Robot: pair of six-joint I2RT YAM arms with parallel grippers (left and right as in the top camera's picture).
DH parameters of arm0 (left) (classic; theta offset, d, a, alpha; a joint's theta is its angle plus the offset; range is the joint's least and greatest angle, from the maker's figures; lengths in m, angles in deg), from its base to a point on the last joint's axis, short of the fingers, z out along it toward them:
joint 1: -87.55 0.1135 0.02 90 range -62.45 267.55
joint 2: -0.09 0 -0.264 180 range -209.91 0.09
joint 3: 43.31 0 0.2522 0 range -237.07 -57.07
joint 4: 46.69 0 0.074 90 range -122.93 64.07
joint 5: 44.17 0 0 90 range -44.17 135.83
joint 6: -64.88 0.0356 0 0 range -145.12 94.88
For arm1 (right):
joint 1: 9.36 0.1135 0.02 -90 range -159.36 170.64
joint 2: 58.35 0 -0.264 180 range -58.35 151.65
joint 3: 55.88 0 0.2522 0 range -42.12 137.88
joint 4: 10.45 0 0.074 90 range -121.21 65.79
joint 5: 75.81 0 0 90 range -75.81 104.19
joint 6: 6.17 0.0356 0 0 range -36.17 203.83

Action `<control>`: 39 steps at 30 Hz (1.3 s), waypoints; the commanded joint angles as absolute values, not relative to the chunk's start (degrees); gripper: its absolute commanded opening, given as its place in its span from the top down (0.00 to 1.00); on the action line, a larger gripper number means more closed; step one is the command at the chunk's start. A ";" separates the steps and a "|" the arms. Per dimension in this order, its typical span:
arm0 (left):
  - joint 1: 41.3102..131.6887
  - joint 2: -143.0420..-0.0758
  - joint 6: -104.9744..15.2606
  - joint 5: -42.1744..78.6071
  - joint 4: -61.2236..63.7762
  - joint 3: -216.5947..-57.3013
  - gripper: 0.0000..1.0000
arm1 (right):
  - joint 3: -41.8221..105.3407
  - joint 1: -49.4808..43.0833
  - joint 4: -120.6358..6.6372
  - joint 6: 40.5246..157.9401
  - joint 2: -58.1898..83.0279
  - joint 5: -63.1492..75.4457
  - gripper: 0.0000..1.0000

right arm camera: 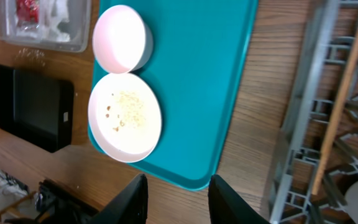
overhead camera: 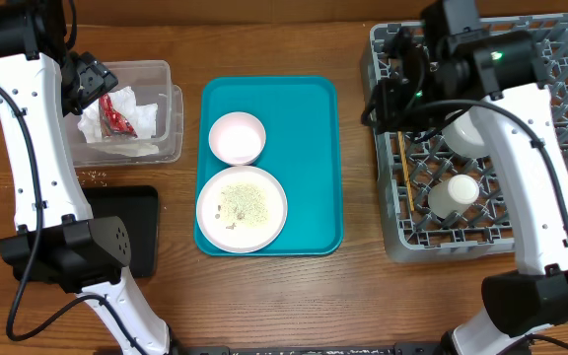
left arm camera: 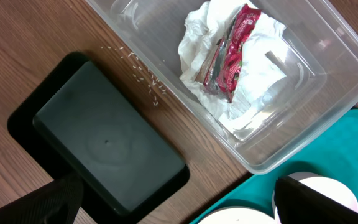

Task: Sort waste into correct bins and load items into the dishwasher
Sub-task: 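Raise the right gripper and move it left above the rack edge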

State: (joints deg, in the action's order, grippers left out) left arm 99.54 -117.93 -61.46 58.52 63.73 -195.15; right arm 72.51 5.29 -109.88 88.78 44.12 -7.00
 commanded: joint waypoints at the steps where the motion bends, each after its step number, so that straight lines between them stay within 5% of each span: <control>1: 99.14 -117.40 -62.42 59.33 63.84 -195.07 0.00 | 72.69 7.59 -108.13 89.00 41.41 -7.50 0.64; 3: 99.14 -117.38 -62.42 59.33 63.84 -195.07 0.00 | 72.69 8.40 -106.67 89.00 41.52 -7.55 0.49; 4: 99.14 -117.40 -62.42 59.33 63.84 -195.07 0.00 | 72.69 8.68 -106.19 89.00 41.52 -7.55 0.00; 39: 99.14 -117.40 -62.42 59.33 63.84 -195.07 0.00 | 72.69 8.79 -98.17 89.00 41.57 -7.52 0.00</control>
